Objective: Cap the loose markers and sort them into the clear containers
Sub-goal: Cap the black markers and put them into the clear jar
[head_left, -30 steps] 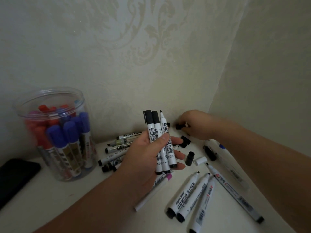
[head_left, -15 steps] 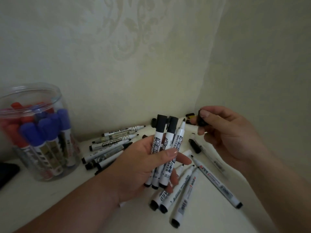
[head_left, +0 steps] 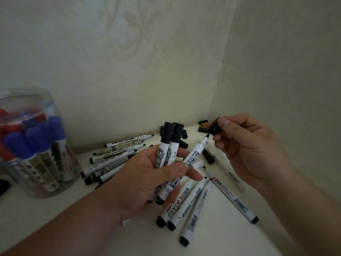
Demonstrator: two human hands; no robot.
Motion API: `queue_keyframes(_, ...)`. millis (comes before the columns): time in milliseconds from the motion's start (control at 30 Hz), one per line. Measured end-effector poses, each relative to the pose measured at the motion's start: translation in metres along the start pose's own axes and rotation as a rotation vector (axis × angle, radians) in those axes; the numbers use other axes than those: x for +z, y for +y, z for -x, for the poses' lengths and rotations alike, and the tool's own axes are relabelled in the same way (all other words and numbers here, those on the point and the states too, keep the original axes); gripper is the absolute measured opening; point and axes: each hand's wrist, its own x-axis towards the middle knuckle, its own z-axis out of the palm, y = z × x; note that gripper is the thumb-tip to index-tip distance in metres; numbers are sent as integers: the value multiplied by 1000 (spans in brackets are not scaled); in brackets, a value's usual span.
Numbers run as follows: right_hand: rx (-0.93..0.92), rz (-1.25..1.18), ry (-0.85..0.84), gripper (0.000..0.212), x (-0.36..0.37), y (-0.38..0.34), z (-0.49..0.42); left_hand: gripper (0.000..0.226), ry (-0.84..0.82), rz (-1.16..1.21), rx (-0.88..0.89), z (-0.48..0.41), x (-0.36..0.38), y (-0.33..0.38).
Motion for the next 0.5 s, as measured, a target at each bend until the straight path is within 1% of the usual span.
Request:
queue_keyframes(167, 5, 5, -24, 10, 2, 3, 1, 23, -9, 12, -3, -1, -1, -2)
queue_keyframes(300, -9, -6, -68, 6, 3, 3, 2, 24, -17, 2, 4, -1, -2, -2)
queue_keyframes(433, -23, 31, -84, 21, -1, 1, 1, 25, 1, -1, 28, -1, -3, -5)
queue_keyframes(500, -36, 45, -87, 23, -3, 1, 0, 26, 22, 26, 59, -3, -4, -6)
